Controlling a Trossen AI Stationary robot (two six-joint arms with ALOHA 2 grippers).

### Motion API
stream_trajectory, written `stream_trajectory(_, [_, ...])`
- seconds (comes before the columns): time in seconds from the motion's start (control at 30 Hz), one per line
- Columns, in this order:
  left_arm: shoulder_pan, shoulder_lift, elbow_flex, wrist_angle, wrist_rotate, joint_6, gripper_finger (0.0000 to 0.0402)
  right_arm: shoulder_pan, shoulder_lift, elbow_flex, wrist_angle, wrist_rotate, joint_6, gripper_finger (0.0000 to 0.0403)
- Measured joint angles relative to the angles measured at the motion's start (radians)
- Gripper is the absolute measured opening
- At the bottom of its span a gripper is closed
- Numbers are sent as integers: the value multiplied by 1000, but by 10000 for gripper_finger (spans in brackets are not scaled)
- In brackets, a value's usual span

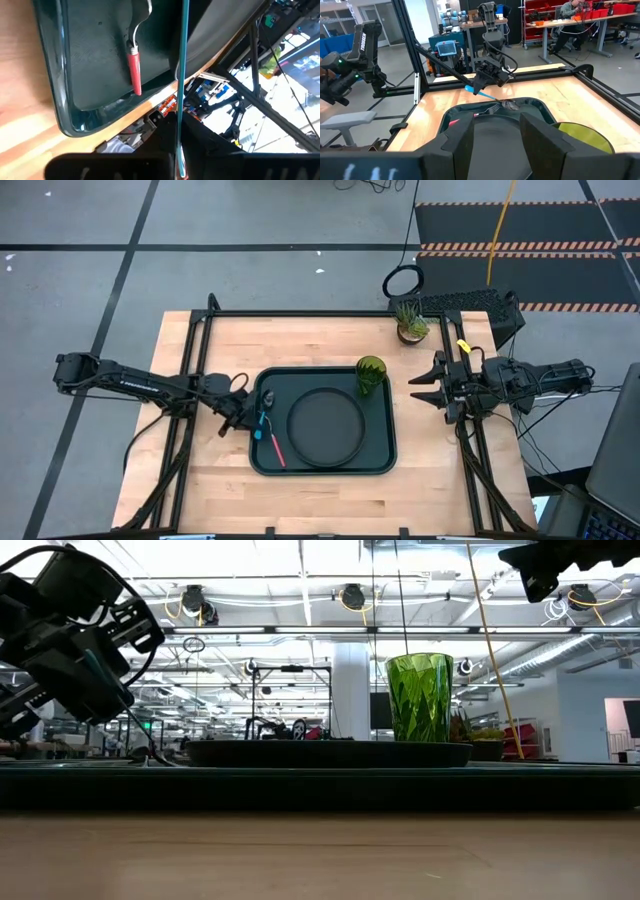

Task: Pick and place plate/cup/fork/spoon on tray
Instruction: Put the blue spoon to the left of the pink fork on the black tray

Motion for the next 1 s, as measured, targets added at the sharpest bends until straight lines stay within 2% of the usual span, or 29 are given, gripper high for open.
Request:
stream_trajectory(0.13, [10, 0, 0, -1, -6, -16, 8, 0, 0, 0, 0, 0, 0, 151])
stream_trajectory(0.4, [16, 0, 0, 10, 3, -55, 71, 0, 0, 0, 0, 0, 0, 151])
stream_trajectory(0.67, [21, 0, 0, 45, 50, -23, 105, 0, 0, 0, 0, 0, 0, 151])
stream_trajectory(1.0, [69, 0, 0, 106, 227, 3, 124, 0, 0, 0, 0, 0, 0, 151])
